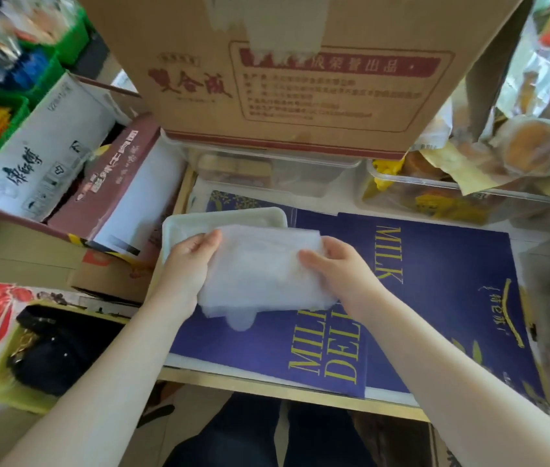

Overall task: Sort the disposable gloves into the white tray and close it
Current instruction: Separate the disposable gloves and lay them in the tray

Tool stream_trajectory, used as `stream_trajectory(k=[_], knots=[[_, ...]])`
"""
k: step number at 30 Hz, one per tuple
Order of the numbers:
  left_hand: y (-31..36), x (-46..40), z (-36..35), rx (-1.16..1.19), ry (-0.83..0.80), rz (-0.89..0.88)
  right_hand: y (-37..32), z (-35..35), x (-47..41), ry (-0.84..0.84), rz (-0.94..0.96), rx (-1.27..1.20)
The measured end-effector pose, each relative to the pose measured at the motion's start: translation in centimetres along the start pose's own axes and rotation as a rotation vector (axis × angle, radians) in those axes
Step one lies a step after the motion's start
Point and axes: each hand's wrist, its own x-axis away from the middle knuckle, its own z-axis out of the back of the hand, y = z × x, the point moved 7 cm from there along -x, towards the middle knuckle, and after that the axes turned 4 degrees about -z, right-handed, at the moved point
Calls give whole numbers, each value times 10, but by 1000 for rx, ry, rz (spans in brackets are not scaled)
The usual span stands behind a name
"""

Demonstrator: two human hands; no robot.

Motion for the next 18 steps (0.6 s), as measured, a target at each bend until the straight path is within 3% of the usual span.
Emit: stream_trajectory(k=[5, 7, 10, 12, 15, 18], knots=[[8, -33, 37, -372, 167, -145, -19, -53, -33, 99, 87, 334], [6, -43, 38, -539, 103, -122, -22, -63, -43, 166, 96, 491], [2, -46, 31, -976, -21, -173, -16, -72, -53, 239, 45, 596], [14, -36, 27, -1204, 20, -347, -11, -74, -56, 265, 23, 627], [20, -19, 18, -1349, 79, -752, -7, -73, -57, 310, -5, 615], [7, -19, 13, -1317, -64, -864, -5, -72, -59, 334, 1, 617]])
